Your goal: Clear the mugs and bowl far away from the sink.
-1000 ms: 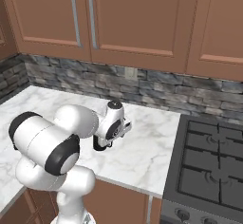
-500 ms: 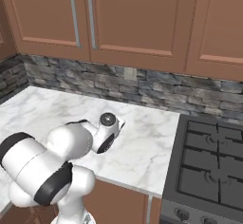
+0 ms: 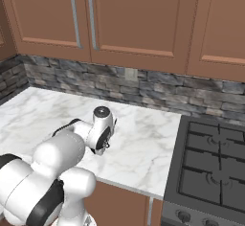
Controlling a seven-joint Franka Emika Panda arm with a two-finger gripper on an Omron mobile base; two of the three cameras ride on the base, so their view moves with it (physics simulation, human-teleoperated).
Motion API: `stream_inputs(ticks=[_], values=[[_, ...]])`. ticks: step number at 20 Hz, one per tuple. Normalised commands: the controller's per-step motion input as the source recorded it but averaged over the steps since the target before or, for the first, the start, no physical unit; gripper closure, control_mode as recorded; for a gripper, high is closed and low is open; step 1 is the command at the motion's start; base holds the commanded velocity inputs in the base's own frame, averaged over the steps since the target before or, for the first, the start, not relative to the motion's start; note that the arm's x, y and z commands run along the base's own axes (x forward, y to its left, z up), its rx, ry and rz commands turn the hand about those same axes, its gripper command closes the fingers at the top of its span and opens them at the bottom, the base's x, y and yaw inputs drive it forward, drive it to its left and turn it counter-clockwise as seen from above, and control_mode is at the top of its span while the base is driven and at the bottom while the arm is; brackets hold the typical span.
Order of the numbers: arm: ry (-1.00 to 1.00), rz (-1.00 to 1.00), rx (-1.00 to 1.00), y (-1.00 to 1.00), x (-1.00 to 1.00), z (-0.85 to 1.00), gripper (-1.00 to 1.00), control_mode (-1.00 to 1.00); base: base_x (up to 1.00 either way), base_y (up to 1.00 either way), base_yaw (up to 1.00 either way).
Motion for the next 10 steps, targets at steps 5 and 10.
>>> stream_inputs(ticks=[5,10], values=[[0.04,0.23,-0.05,0.12,-0.97,-0.21,-1.00,-1.00,0.00,0.00,0.00],[0.01,0.17,0.01,0.00,-1.00,0.10,-1.00,-1.00,0.00,0.00,0.00]])
